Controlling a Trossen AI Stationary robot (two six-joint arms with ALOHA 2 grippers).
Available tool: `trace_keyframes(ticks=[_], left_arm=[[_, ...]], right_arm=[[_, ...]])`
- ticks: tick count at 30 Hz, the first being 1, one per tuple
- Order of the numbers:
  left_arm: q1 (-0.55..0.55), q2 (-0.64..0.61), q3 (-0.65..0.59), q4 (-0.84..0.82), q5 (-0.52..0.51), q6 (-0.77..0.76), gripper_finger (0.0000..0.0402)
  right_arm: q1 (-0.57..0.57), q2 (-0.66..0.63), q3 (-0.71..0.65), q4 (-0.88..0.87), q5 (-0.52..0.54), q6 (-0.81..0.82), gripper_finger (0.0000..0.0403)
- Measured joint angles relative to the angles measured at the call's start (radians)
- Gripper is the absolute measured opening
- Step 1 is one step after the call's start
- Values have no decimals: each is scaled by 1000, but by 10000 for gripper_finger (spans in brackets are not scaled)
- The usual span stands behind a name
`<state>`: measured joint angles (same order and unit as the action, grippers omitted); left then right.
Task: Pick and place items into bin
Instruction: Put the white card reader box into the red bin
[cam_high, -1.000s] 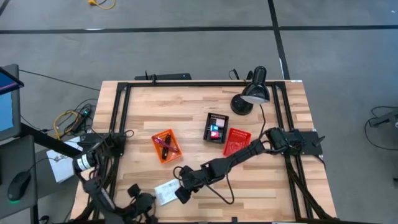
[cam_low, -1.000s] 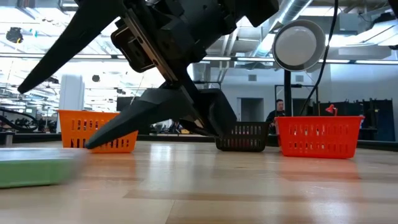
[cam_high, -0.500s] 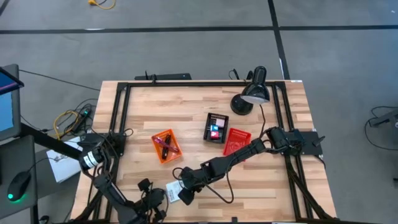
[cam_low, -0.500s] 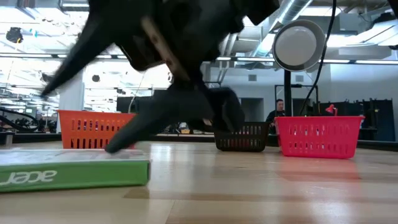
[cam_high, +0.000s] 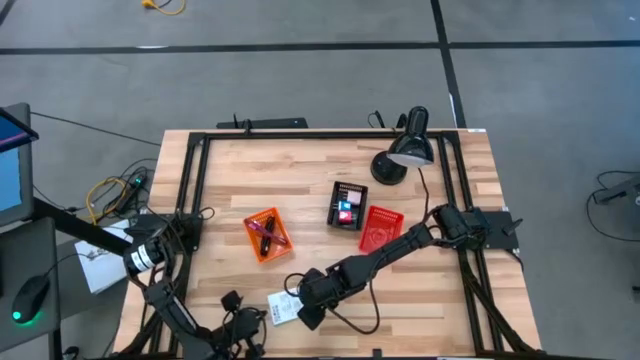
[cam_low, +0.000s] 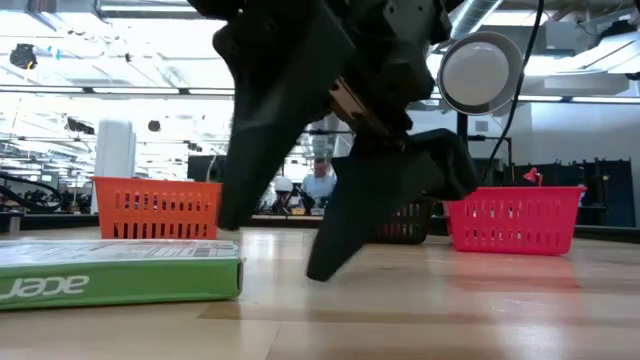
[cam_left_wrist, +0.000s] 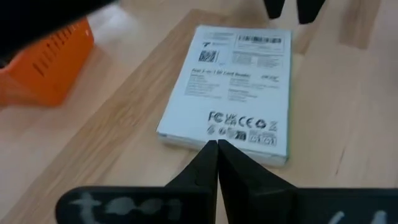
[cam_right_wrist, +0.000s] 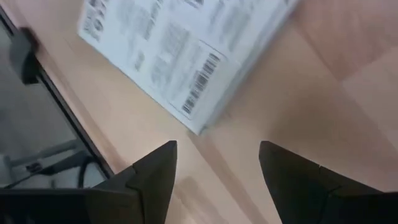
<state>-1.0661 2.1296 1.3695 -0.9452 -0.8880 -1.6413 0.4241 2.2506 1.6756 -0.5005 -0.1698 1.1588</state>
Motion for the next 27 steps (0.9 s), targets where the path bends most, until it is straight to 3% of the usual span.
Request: trace_keyframes(ticks=[8, 14, 27], left_arm=[[28, 0, -3, 41, -53, 59, 0], [32, -2, -100, 264, -54, 114, 0], [-11, -8, -199, 368, -63, 5, 0]], right_arm=[[1, 3, 0, 136, 48, 3, 224], [1, 11, 1, 142, 41, 19, 224], [2, 11, 0, 130, 7, 64, 224]])
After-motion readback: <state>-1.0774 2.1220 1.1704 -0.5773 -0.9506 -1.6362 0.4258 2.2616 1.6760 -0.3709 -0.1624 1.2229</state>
